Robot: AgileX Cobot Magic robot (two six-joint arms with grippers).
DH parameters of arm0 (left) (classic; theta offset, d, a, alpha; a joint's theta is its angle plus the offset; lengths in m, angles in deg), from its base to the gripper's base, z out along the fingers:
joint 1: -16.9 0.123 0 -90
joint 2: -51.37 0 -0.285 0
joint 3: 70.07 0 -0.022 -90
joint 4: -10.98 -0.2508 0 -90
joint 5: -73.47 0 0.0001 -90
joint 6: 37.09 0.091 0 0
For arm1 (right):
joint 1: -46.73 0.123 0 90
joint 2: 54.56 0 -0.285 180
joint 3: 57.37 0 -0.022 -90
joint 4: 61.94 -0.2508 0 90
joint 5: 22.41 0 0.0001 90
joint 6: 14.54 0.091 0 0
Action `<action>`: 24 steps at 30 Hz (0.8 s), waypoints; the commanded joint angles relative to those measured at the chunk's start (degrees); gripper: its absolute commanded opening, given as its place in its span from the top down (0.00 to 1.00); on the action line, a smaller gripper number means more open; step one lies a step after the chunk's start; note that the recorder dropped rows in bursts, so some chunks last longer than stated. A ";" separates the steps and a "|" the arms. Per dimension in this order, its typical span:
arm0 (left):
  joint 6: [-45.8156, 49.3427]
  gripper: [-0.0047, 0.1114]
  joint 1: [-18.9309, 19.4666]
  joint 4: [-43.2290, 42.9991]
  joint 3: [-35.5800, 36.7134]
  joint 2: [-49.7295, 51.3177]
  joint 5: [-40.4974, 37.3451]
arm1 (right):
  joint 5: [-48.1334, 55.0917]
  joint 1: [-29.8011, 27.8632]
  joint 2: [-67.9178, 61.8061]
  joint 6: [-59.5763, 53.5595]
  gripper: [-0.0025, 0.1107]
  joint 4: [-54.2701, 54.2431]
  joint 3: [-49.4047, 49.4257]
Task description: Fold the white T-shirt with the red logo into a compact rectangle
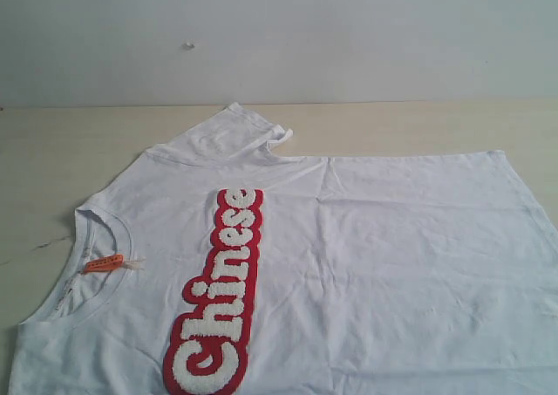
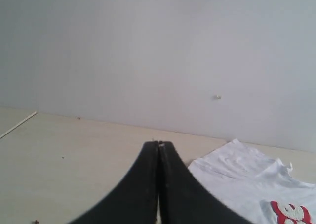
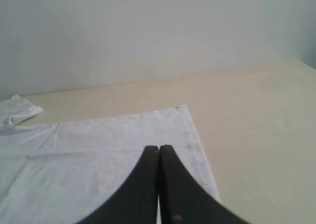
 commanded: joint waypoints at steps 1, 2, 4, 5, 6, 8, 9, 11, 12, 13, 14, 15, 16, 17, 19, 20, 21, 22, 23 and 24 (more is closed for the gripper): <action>0.14 0.96 0.24 0.49 0.18 -0.33 2.27 | -8.66 -0.32 0.37 0.38 0.98 0.00 0.28; -0.43 0.96 0.24 0.49 0.18 -0.33 3.32 | -11.56 -0.32 0.37 1.88 0.98 0.00 0.28; -1.96 0.96 0.24 0.49 0.18 -0.33 6.23 | -17.10 -0.32 0.37 5.01 0.98 0.00 0.28; -3.03 0.96 0.24 0.49 0.18 -0.33 7.57 | -20.87 -0.32 0.37 7.35 0.98 0.00 0.28; -4.17 0.96 0.24 0.49 0.18 -0.33 8.54 | -23.14 -0.32 0.37 9.46 0.98 0.00 0.28; -8.46 0.96 0.24 0.49 0.18 -0.33 10.25 | -28.28 -0.32 0.37 13.84 0.98 0.00 0.28; -10.61 0.96 0.24 0.49 0.18 -0.33 10.81 | -29.55 -0.32 0.37 15.32 0.98 0.00 0.28; -16.08 0.96 0.24 0.49 0.18 -0.33 11.98 | -32.93 -0.32 0.37 18.81 0.98 0.00 0.28; -17.86 0.96 0.24 0.49 0.18 -0.33 12.35 | -33.61 -0.32 0.37 19.29 0.98 0.00 0.28; -20.43 0.96 0.24 0.49 0.18 -0.33 12.65 | -33.89 -0.32 0.37 19.45 0.98 0.00 0.28; -23.36 0.96 0.24 0.49 0.18 -0.33 13.33 | -33.89 -0.32 0.37 19.45 0.98 0.00 0.28; -25.95 0.96 0.24 0.49 0.18 -0.33 13.63 | -33.89 -0.32 0.37 19.45 0.98 0.00 0.28; -27.78 0.96 0.24 0.49 0.18 -0.33 13.78 | -34.03 -0.32 0.37 19.45 0.98 0.00 0.28; -28.94 0.96 0.24 0.49 0.18 -0.33 13.78 | -34.04 -0.32 0.37 19.86 0.98 0.00 0.28; -30.37 0.96 0.24 0.49 0.18 -0.33 13.67 | -34.17 -0.32 0.37 21.05 0.98 0.00 0.28; -31.41 0.96 0.24 0.49 0.18 -0.33 13.67 | -34.17 -0.32 0.37 21.48 0.98 0.00 0.28; -33.08 0.96 0.24 0.49 0.18 -0.33 13.67 | -34.17 -0.32 0.37 22.21 0.98 0.00 0.28; -34.61 0.96 0.24 0.49 0.18 -0.33 13.67 | -34.17 -0.32 0.37 22.76 0.98 -0.02 0.28; -36.54 0.96 0.24 0.49 0.18 -0.33 13.78 | -34.17 -0.32 0.37 23.00 0.98 -0.13 0.28; -38.35 0.96 0.24 0.49 0.18 -0.33 13.90 | -34.17 -0.32 0.37 23.03 0.98 -0.13 0.28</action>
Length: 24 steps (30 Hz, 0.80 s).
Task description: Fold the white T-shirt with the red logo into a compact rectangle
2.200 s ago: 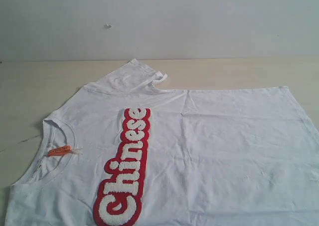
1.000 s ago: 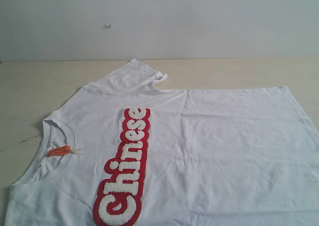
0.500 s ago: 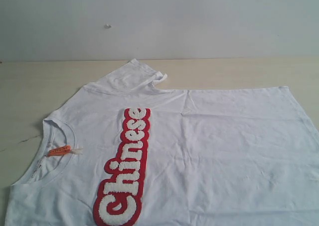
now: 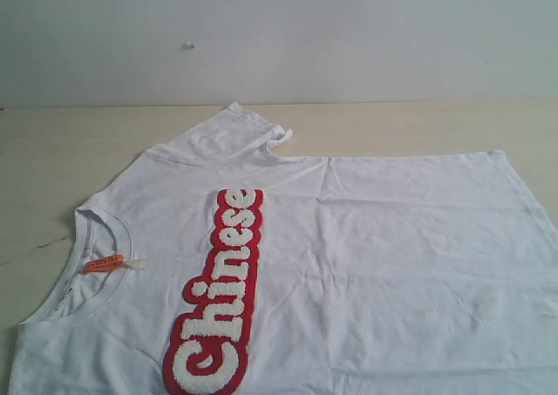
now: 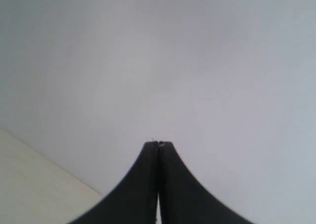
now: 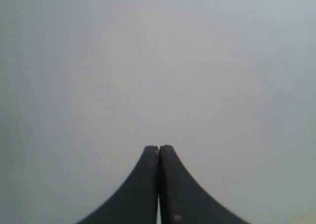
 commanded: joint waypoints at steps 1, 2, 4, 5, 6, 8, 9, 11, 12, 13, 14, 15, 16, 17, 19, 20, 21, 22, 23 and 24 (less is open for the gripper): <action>-7.45 0.96 0.09 0.39 0.18 -0.33 0.83 | -0.56 -0.32 0.29 1.58 0.98 0.07 0.28; -7.60 0.96 -0.13 0.12 0.18 -0.33 0.36 | 0.29 -0.32 0.29 2.46 0.98 -0.03 0.28; -7.60 0.96 -0.90 -1.93 -0.56 -0.33 -2.59 | 3.71 -0.32 0.29 2.66 0.98 -0.03 -0.79; -7.37 0.96 -1.44 -3.07 -1.79 -0.33 -5.04 | 6.45 -0.32 0.29 2.66 0.98 -0.03 -1.91; -7.37 0.96 -2.03 -4.40 -3.11 -0.33 -7.34 | 9.12 -0.32 0.29 2.45 0.98 -0.03 -3.11; -6.80 0.96 -3.14 -6.19 -5.49 -0.33 -10.61 | 12.73 -0.32 0.29 0.99 0.98 0.42 -5.12; -6.40 0.96 -3.78 -7.53 -6.77 -0.33 -12.19 | 14.15 -0.32 0.29 0.02 0.98 0.42 -6.09; -4.54 0.96 -5.04 -8.83 -9.31 0.83 -14.04 | 16.43 -0.32 -0.18 -1.74 0.98 0.42 -7.91; -3.54 0.96 -5.71 -8.88 -10.73 1.53 -15.31 | 17.20 -0.32 -0.77 -2.64 0.98 0.42 -8.56; -2.40 0.96 -6.22 -8.88 -11.81 2.31 -16.13 | 17.62 -0.32 -1.36 -3.21 0.98 0.42 -9.34; -0.47 0.96 -6.99 -8.88 -13.36 3.62 -16.97 | 18.35 -0.32 -2.31 -3.80 0.98 0.42 -10.08; 0.87 0.96 -7.51 -8.88 -14.41 4.53 -17.60 | 19.08 -0.32 -2.91 -4.45 0.98 0.42 -10.85; 2.18 0.96 -8.01 -8.88 -15.48 5.71 -18.45 | 19.46 -0.21 -3.52 -5.09 0.98 0.42 -11.52; 4.14 0.96 -8.76 -8.88 -17.04 6.95 -19.55 | 19.86 -0.21 -4.37 -5.90 0.98 0.42 -12.16; 7.02 0.96 -9.89 -8.88 -19.09 9.28 -21.15 | 20.59 -0.21 -6.19 -7.67 0.98 0.42 -13.76; 8.73 0.96 -10.55 -8.88 -20.66 10.87 -22.53 | 20.99 -0.21 -7.11 -8.71 0.98 0.42 -14.63; 10.66 0.96 -11.25 -8.88 -21.66 11.95 -23.86 | 21.30 -0.21 -8.00 -9.56 0.98 0.42 -15.50; 12.15 0.96 -11.77 -8.88 -22.94 13.06 -24.94 | 21.82 -0.21 -8.72 -10.38 0.98 0.42 -16.37; 14.47 0.96 -12.51 -8.88 -24.24 14.81 -26.90 | 22.46 -0.21 -9.59 -11.23 0.98 0.42 -17.33; 15.94 0.96 -12.92 -8.75 -25.63 15.96 -28.41 | 23.02 0.18 -10.44 -12.22 0.98 0.42 -18.21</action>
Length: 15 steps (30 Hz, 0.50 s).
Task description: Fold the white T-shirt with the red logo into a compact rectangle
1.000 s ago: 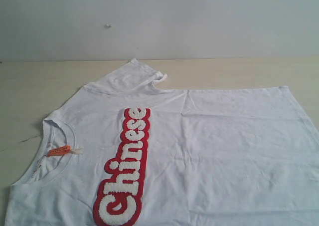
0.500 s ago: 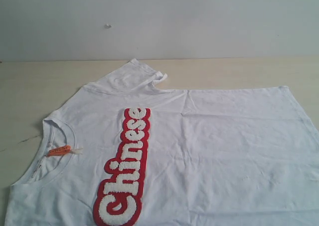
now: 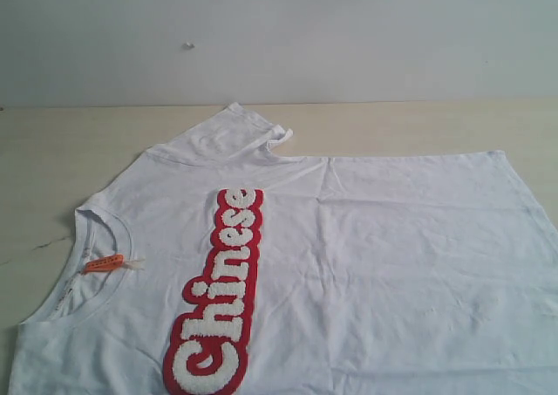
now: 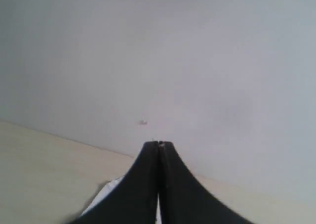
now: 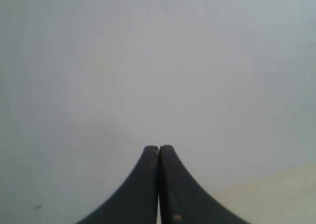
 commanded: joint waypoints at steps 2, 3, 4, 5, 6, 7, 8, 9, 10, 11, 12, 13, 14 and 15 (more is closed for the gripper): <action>10.32 0.96 -2.93 -0.09 -6.75 7.13 -8.75 | 2.74 0.92 -4.41 -5.60 0.98 0.42 -4.63; 11.51 0.96 -3.19 0.04 -7.78 8.60 -10.05 | 3.67 1.71 -5.32 -6.94 0.98 0.42 -5.57; 12.98 0.96 -3.45 0.19 -9.07 9.99 -11.68 | 5.27 2.45 -6.27 -8.70 0.98 0.42 -6.61; 14.53 0.96 -3.74 0.67 -10.29 11.41 -13.22 | 6.74 3.08 -7.10 -10.26 0.98 0.42 -7.27; 16.24 0.96 -3.86 1.55 -11.22 12.55 -14.30 | 8.76 3.89 -8.47 -12.26 0.98 0.42 -8.61; 19.00 0.96 -4.01 3.03 -12.39 13.97 -15.76 | 10.67 4.77 -9.67 -14.28 0.98 0.42 -9.66; 21.90 0.96 -4.17 4.91 -13.41 15.44 -17.04 | 12.52 5.63 -10.63 -16.15 0.98 0.42 -10.46; 25.41 0.96 -4.34 6.41 -14.38 16.63 -18.39 | 14.29 6.51 -11.89 -18.05 0.98 0.42 -11.40; 29.00 0.96 -4.51 8.48 -15.19 18.12 -19.64 | 15.95 7.32 -13.19 -19.09 0.98 0.42 -12.33; 32.38 0.96 -4.95 10.74 -15.84 19.62 -20.53 | 17.49 8.13 -14.54 -20.13 0.98 0.42 -13.21; 35.34 0.96 -5.65 13.00 -16.37 21.08 -21.29 | 18.98 8.88 -15.83 -21.31 0.98 0.42 -14.03; 38.11 0.96 -6.29 14.83 -16.73 22.29 -21.92 | 20.13 9.44 -16.84 -22.12 0.98 0.42 -14.79; 42.44 0.96 -7.10 17.25 -17.25 23.73 -23.09 | 21.64 10.08 -18.11 -23.33 0.98 0.42 -15.53; 47.02 0.96 -7.82 19.77 -17.82 25.27 -24.44 | 23.16 10.72 -19.45 -24.65 0.98 0.42 -16.22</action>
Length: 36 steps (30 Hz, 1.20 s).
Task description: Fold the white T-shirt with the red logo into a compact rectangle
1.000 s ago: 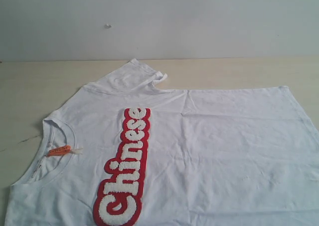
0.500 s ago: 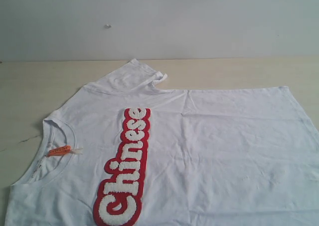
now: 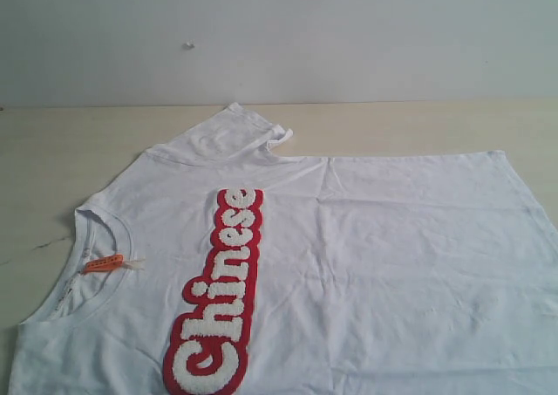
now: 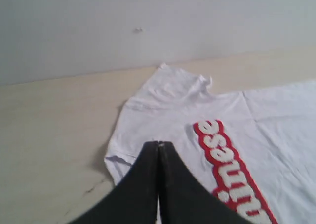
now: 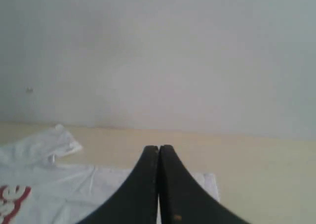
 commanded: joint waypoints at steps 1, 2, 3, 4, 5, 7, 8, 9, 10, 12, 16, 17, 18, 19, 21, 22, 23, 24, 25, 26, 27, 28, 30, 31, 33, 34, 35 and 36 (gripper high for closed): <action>17.42 0.96 -2.95 10.54 -2.51 6.30 -5.18 | 6.79 2.78 -5.25 -6.44 0.98 0.42 -3.19; 21.15 0.96 -3.55 11.76 -3.04 7.92 -6.71 | 8.04 3.46 -6.70 -8.28 0.98 0.42 -3.89; 23.77 0.96 -4.07 12.25 -3.61 9.46 -8.09 | 9.05 4.15 -7.89 -10.25 0.98 0.42 -4.39; 25.64 0.96 -4.55 12.26 -4.13 10.72 -9.35 | 9.95 4.78 -8.78 -12.06 0.98 0.23 -4.83; 29.40 0.96 -4.93 12.13 -5.01 13.83 -11.45 | 11.94 5.88 -11.04 -15.71 0.98 0.23 -5.78; 34.89 0.96 -4.93 11.88 -6.07 17.86 -13.45 | 15.50 7.24 -14.43 -20.53 0.98 0.34 -7.67; 36.71 0.96 -5.18 11.64 -6.38 19.19 -13.95 | 16.57 7.70 -15.39 -21.97 0.98 0.45 -8.29; 40.37 0.96 -6.32 9.96 -7.51 22.12 -15.59 | 19.66 8.71 -18.36 -26.22 0.98 0.58 -10.18; 42.13 0.96 -6.88 8.73 -8.12 23.34 -16.61 | 20.96 9.16 -19.68 -27.87 0.98 0.71 -11.02; 45.89 0.96 -8.21 5.04 -11.27 28.45 -19.68 | 26.05 10.30 -26.18 -32.18 0.98 0.93 -14.75; 53.89 0.96 -8.29 3.27 -13.78 35.83 -20.55 | 28.94 10.30 -35.26 -38.34 0.98 0.82 -19.70; 54.15 0.96 -8.29 3.12 -14.10 36.97 -20.55 | 28.94 10.30 -36.16 -39.25 0.98 0.82 -20.05; 54.15 0.96 -8.29 3.12 -15.00 39.30 -20.39 | 29.20 10.30 -38.31 -41.38 0.98 0.82 -20.46; 54.15 0.96 -8.18 2.96 -15.70 40.21 -20.39 | 29.20 10.30 -39.29 -42.53 0.98 0.82 -20.46; 54.15 0.96 -8.09 1.28 -18.49 43.44 -20.39 | 30.38 10.30 -42.08 -46.63 0.98 0.82 -20.46; 54.02 0.96 -7.66 1.51 -19.82 44.63 -20.86 | 30.50 10.30 -43.03 -47.57 0.98 0.82 -20.46; 54.02 0.96 -6.59 2.89 -21.06 45.84 -21.08 | 30.50 10.30 -43.44 -48.47 0.98 0.82 -20.46; 54.02 0.96 -5.04 5.43 -22.33 46.95 -21.65 | 30.69 10.30 -43.91 -48.56 0.98 0.82 -20.61; 54.02 0.96 -2.88 9.56 -23.31 48.05 -22.08 | 30.75 10.30 -44.18 -48.45 0.98 0.82 -20.85; 54.02 0.96 -0.98 12.74 -24.10 48.77 -22.35 | 30.75 10.30 -44.18 -48.46 0.98 0.82 -20.96; 54.02 0.96 1.33 16.15 -24.80 49.57 -22.84 | 30.75 10.30 -44.18 -48.46 0.98 0.82 -20.96; 53.92 0.96 3.08 18.38 -25.22 50.10 -23.39 | 30.75 10.30 -44.18 -48.46 0.98 0.82 -20.96; 52.88 0.96 6.34 22.81 -25.59 51.03 -24.86 | 31.00 10.30 -44.18 -48.32 0.98 0.82 -20.94; 52.11 0.96 8.04 25.16 -25.59 51.64 -25.59 | 31.00 10.30 -44.18 -48.23 0.98 0.82 -20.94; 51.18 0.96 10.72 28.64 -25.59 53.03 -28.86 | 31.00 10.30 -44.18 -48.03 0.98 0.82 -20.94; 51.49 0.96 11.02 29.06 -25.59 53.86 -30.43 | 31.00 10.30 -44.32 -48.02 0.98 0.82 -20.94; 53.63 0.96 10.77 28.50 -25.34 54.51 -31.20 | 31.00 10.30 -44.43 -48.02 0.98 0.82 -20.94; 55.42 0.96 10.21 27.43 -25.14 54.68 -31.20 | 31.00 10.30 -44.43 -48.02 0.98 0.82 -20.94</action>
